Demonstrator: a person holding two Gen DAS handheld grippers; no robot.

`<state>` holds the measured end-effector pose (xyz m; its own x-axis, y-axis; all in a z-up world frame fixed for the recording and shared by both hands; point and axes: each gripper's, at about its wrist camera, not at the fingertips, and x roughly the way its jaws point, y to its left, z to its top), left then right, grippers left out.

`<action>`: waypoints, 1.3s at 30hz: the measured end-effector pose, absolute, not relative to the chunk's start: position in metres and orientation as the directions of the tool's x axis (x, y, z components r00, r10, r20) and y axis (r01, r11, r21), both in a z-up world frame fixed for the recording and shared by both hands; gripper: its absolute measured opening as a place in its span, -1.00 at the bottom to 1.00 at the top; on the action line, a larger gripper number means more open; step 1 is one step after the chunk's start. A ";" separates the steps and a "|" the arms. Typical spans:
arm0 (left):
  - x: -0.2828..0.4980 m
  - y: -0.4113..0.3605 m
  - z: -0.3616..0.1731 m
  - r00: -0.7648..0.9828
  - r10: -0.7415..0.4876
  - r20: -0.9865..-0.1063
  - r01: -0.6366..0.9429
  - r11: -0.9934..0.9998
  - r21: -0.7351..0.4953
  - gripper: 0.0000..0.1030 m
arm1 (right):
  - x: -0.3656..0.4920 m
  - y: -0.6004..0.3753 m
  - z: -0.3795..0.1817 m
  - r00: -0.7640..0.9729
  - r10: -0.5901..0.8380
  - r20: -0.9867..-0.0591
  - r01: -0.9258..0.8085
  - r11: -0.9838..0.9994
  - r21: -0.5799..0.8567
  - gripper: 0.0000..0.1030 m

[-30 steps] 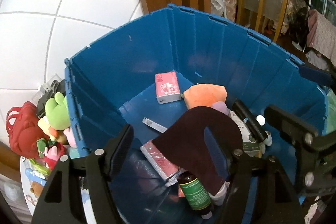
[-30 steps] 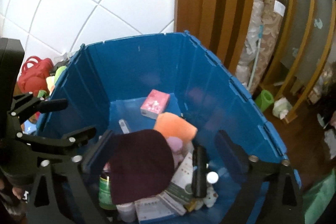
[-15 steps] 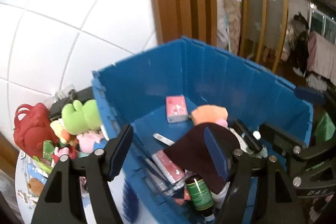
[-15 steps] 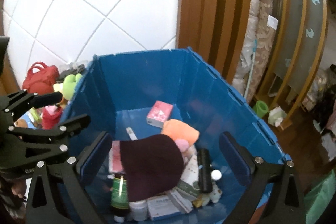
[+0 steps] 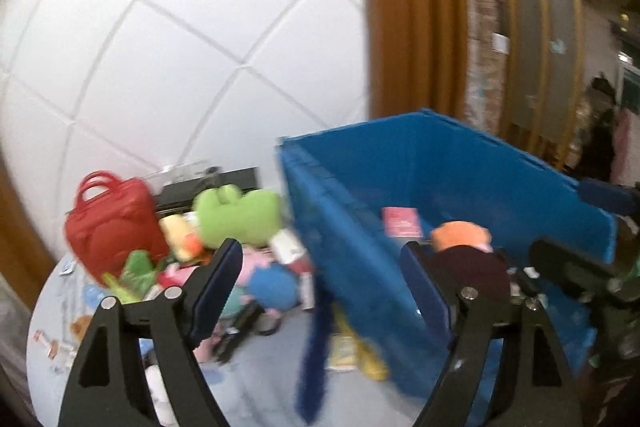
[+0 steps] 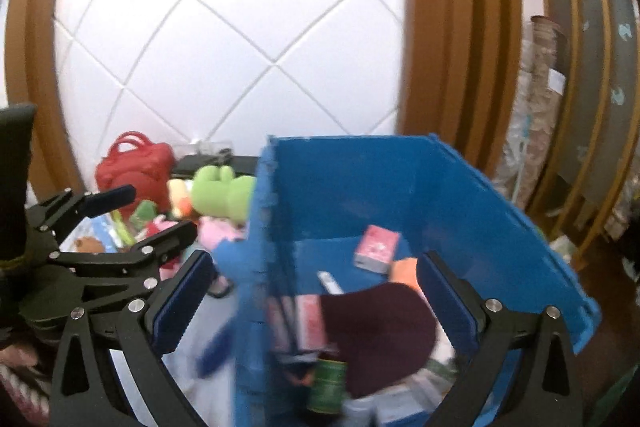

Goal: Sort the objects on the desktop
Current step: 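Withdraw both grippers from the crate back over the table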

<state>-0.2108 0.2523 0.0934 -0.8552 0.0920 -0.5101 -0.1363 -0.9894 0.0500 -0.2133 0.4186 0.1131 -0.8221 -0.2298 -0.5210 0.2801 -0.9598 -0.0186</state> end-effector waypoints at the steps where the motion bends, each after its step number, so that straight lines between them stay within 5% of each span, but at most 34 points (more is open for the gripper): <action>1: -0.210 0.240 0.089 -0.857 0.074 -0.510 -0.116 -0.992 0.052 0.57 | -0.211 0.411 0.112 -0.821 -0.238 -0.519 0.287 -0.958 -0.014 1.00; 10: -0.202 0.136 0.039 -0.814 -0.024 -0.580 0.009 -1.000 0.029 0.57 | -0.210 0.340 0.101 -0.780 -0.359 -0.513 0.382 -0.922 0.065 1.00; 26: -0.152 -0.060 -0.114 -0.579 -0.250 -0.776 0.352 -0.935 0.039 0.58 | -0.250 0.216 -0.024 -0.531 -0.434 -0.728 0.493 -0.857 0.151 1.00; 39: -0.136 -0.116 -0.186 -0.470 -0.208 -0.858 0.388 -0.922 0.011 0.58 | -0.264 0.124 -0.130 -0.312 -0.385 -0.869 0.528 -0.830 0.178 1.00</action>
<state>-0.1356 -0.1157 -0.1863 -0.4702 -0.2080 -0.8577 0.3875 -0.9218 0.0111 -0.2636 0.1245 -0.1297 -0.3124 -0.3846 -0.8686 0.5283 -0.8303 0.1775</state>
